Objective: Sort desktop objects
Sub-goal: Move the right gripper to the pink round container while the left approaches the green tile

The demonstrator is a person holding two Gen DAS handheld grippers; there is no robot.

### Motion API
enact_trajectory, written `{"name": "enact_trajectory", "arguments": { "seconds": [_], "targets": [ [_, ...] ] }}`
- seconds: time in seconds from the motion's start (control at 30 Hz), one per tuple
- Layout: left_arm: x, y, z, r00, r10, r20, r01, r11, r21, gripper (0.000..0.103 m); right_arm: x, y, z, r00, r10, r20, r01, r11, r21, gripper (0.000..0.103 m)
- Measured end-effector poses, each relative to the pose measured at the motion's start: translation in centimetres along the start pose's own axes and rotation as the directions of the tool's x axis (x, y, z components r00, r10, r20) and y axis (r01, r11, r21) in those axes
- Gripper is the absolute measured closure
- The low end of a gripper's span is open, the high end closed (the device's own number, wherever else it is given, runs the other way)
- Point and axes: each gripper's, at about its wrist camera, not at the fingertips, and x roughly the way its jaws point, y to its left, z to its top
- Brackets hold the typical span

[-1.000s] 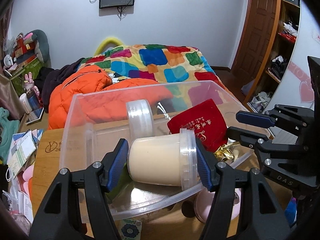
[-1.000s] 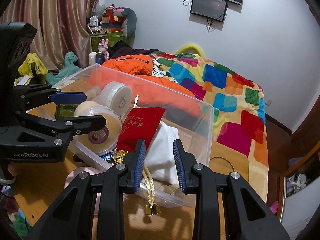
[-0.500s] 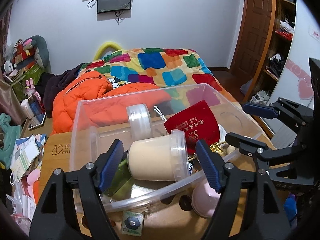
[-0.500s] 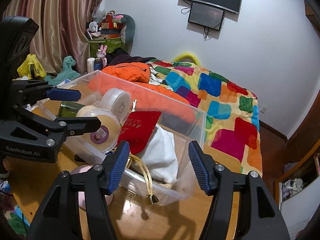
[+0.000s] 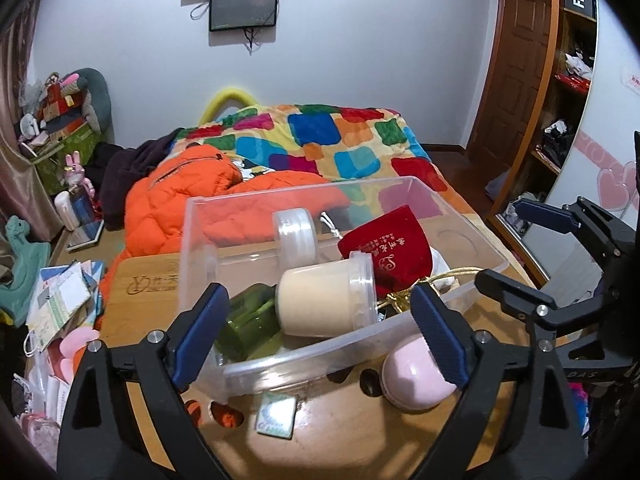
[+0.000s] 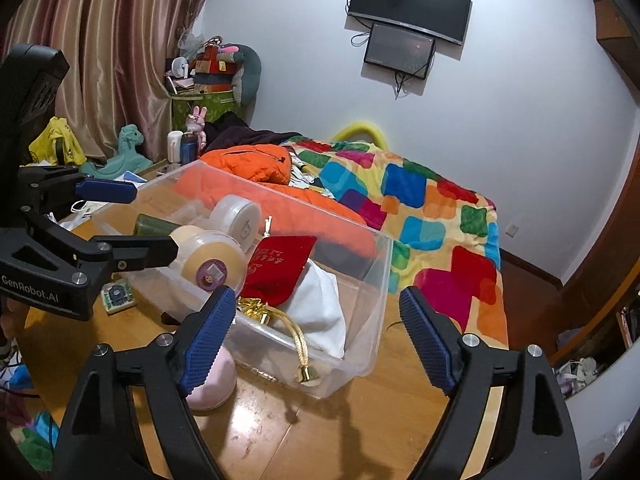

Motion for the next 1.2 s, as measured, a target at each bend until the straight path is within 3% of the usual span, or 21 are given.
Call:
{"name": "enact_trajectory", "arguments": {
  "seconds": [0.13,0.83,1.2],
  "targets": [
    [-1.0,-0.1,-0.4,0.999,0.041,0.020,-0.041,0.999,0.014,0.009,-0.7,0.4,0.0,1.000,-0.004,0.002,0.004,1.000,0.003,0.021],
    [-5.8,0.7,-3.3,0.994,0.086,0.065,-0.087,0.996,0.019,0.008,-4.0,3.1,-1.0,1.000,-0.007,0.017,0.007,1.000,-0.004,0.020],
    [-6.3,2.0,-6.0,0.995,0.094,0.029,-0.094,0.996,0.003,0.006,-4.4,4.4,-2.5,1.000,0.012,-0.008,-0.012,1.000,0.017,0.020]
  ]
}}
